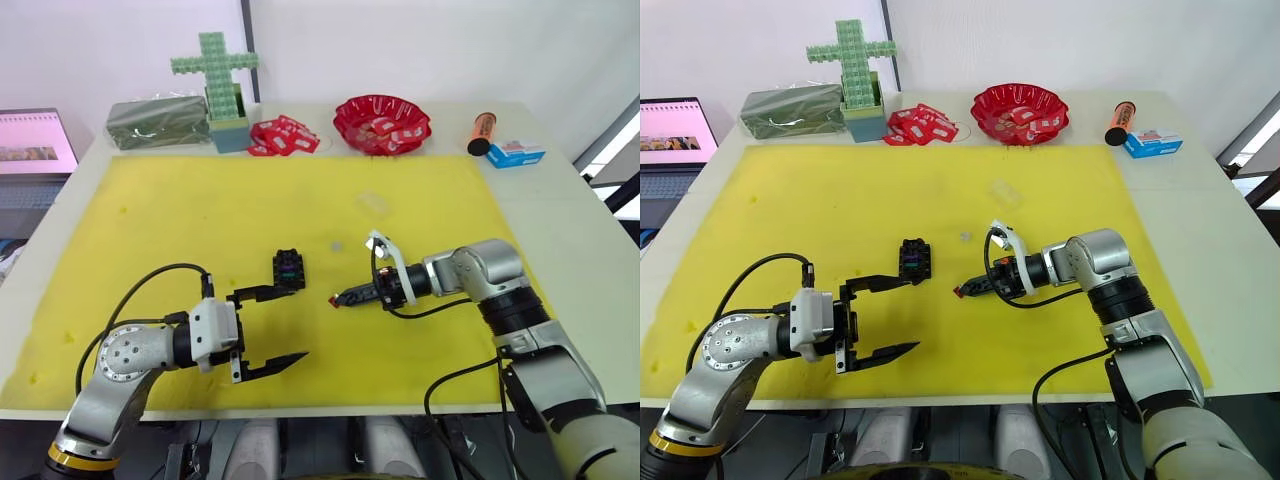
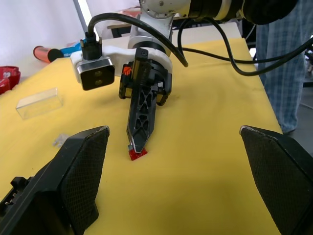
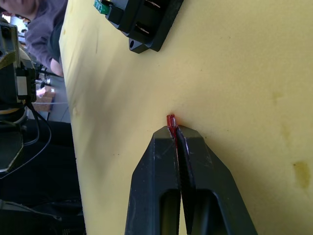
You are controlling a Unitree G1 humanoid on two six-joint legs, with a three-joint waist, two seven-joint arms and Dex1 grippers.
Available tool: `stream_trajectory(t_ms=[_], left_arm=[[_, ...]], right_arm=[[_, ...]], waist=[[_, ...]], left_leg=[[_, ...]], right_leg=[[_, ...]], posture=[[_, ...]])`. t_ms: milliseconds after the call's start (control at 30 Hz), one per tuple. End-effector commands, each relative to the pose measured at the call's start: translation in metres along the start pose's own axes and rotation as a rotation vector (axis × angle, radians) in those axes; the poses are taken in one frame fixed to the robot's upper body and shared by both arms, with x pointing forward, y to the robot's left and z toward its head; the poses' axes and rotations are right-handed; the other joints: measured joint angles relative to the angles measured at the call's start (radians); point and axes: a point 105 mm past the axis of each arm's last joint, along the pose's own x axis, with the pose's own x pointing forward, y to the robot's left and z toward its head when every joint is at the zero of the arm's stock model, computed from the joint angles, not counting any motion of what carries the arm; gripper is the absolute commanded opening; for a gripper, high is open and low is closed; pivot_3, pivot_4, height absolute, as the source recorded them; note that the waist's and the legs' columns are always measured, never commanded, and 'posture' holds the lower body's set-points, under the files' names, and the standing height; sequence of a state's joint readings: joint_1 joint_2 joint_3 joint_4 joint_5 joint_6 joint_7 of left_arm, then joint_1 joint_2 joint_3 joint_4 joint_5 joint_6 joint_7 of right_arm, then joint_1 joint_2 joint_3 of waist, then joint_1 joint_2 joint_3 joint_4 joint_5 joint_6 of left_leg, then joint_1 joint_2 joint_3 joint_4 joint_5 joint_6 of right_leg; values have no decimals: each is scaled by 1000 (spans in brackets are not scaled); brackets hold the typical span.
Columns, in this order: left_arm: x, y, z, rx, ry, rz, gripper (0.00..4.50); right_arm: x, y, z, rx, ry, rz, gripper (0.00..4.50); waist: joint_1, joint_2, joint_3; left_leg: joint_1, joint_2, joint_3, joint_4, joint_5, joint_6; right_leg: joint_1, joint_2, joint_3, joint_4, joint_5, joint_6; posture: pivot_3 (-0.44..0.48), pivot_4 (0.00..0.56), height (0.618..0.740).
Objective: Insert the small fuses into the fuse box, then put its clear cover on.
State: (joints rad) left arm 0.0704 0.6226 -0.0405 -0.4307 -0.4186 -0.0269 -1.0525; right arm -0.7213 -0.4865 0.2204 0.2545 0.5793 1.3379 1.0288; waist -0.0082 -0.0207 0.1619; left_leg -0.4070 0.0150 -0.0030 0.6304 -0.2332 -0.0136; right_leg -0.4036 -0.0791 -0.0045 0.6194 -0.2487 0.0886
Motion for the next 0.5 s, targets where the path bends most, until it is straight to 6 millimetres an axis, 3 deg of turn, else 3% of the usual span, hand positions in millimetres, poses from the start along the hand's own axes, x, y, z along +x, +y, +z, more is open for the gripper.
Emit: stream_trajectory(t_ms=[33,133,233,367,500], left_arm=[[-2,2,5,5,-18,-1,4500],[-3,4,8,4,-21,-4,4500],[-5,5,8,5,-18,7,4500],[-6,2,8,-40,-35,27,4500],[-5,-1,10,-53,-41,23,4500]], right_arm=[[-8,5,-5,62,-31,0,32],[-29,20,12,87,-231,1,32],[-36,21,11,114,-373,-33,32],[-36,25,-14,170,-586,-182,32],[-32,31,-28,260,-684,-249,32]], waist=[[2,0,0],[5,0,0],[9,1,0],[14,2,0],[8,4,1]], left_leg=[[0,0,0,0,0,0],[-1,0,0,0,0,0],[-1,0,0,0,0,0],[-1,1,0,-1,0,0],[-1,1,0,-2,0,0]], right_leg=[[0,0,0,0,0,0],[-1,-1,0,0,0,0],[-1,0,0,0,0,1],[-2,0,0,0,0,0],[-3,1,0,1,0,0]], posture=[[0,150,740],[0,150,740],[0,150,740],[0,150,740],[0,150,740]])
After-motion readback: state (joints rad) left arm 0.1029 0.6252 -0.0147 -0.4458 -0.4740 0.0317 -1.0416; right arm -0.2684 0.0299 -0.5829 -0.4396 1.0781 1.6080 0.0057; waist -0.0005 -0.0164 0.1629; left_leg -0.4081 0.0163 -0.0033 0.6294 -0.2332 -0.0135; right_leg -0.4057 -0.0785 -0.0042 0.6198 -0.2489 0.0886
